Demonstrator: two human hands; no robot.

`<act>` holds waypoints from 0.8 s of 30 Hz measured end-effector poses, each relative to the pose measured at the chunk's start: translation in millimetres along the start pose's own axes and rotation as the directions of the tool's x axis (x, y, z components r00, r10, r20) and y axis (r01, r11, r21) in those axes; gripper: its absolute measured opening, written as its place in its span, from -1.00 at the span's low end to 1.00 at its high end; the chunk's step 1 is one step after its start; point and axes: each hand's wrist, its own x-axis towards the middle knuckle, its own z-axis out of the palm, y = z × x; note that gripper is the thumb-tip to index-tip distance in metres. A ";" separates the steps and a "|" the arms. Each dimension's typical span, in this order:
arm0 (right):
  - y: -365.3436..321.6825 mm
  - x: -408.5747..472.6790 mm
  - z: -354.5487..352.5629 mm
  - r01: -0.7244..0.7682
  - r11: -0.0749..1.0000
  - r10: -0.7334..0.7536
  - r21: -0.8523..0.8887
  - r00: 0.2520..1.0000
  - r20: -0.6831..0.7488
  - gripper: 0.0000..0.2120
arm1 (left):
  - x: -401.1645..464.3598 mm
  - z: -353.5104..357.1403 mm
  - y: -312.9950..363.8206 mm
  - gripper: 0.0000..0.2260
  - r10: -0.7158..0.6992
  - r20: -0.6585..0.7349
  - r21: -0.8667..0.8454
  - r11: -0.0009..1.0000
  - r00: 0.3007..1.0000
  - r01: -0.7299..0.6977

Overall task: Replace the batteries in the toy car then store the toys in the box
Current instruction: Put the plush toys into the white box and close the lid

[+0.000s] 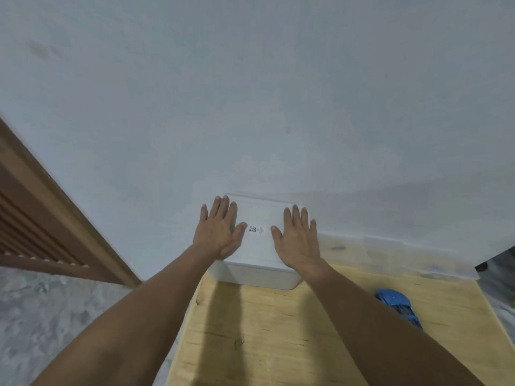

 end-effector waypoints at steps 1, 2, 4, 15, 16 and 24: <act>-0.6 0.3 1.4 0.013 1.000 -0.013 -0.024 1.000 0.004 -0.39 | -0.2 0.9 -0.3 -0.39 -0.001 0.014 0.030 1.000 1.000 0.000; -0.4 0.6 2.2 0.022 0.999 -0.022 -0.043 1.000 0.008 -0.37 | -0.3 1.8 -0.1 -0.38 -0.006 0.020 0.045 0.999 1.000 0.005; 0.7 0.9 3.4 0.032 0.998 -0.031 -0.062 0.999 0.015 -0.34 | -0.7 2.9 1.1 -0.37 -0.015 0.018 0.054 0.998 1.000 0.014; -0.9 2.0 5.2 0.053 0.995 -0.050 -0.090 0.998 0.032 -0.29 | 0.4 3.7 4.9 -0.39 0.034 -0.006 0.127 0.991 0.999 -0.033; -0.9 2.3 5.3 0.053 0.994 -0.050 -0.094 0.998 0.037 -0.29 | 0.9 4.1 4.9 -0.38 0.032 0.000 0.131 0.991 0.999 -0.031; -1.1 4.4 6.7 0.067 0.991 -0.063 -0.114 0.997 0.038 -0.27 | 2.4 5.1 4.8 -0.39 0.028 0.011 0.139 0.990 1.000 -0.029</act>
